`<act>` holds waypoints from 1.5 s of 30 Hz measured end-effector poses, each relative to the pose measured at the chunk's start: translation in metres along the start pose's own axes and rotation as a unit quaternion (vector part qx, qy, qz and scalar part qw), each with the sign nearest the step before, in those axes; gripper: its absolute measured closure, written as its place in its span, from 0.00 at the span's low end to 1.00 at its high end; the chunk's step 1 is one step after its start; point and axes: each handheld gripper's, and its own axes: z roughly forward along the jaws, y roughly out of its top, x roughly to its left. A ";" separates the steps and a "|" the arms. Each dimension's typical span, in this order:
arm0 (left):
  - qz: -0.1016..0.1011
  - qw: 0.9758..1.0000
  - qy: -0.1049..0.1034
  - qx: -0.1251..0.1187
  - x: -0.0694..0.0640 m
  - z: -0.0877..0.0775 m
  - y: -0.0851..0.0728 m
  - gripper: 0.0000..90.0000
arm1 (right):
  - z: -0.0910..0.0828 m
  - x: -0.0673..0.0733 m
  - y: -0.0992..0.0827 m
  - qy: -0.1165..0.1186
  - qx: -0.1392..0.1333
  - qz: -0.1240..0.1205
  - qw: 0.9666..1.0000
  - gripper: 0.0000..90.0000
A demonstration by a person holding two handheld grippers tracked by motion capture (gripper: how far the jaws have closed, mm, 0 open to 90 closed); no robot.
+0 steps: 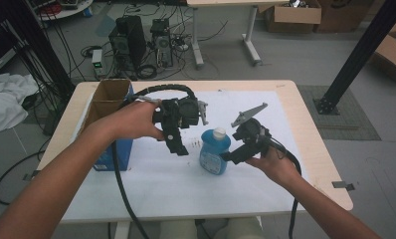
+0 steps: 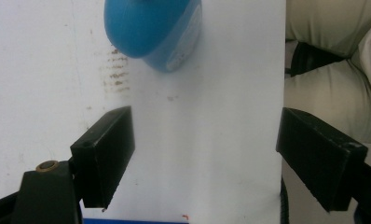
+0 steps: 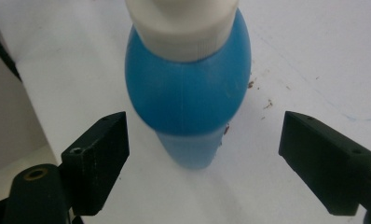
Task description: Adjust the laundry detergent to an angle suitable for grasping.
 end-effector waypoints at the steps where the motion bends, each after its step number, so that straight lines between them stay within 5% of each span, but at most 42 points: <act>1: -0.003 1.000 -0.001 0.000 0.000 0.000 0.000 0.22 | 0.003 0.001 0.001 -0.003 -0.002 0.001 1.000 0.18; 10: -0.005 1.000 0.002 0.000 0.000 -0.001 -0.003 0.22 | 0.024 0.003 0.010 -0.019 -0.017 0.001 1.000 0.23; 27: -0.009 1.000 0.002 -0.001 0.003 0.001 -0.006 0.22 | 0.032 0.006 0.012 -0.019 -0.015 0.008 1.000 0.18; 45: -0.010 1.000 0.003 0.000 0.002 0.002 -0.007 0.23 | 0.031 0.008 0.014 -0.013 -0.019 0.000 1.000 0.29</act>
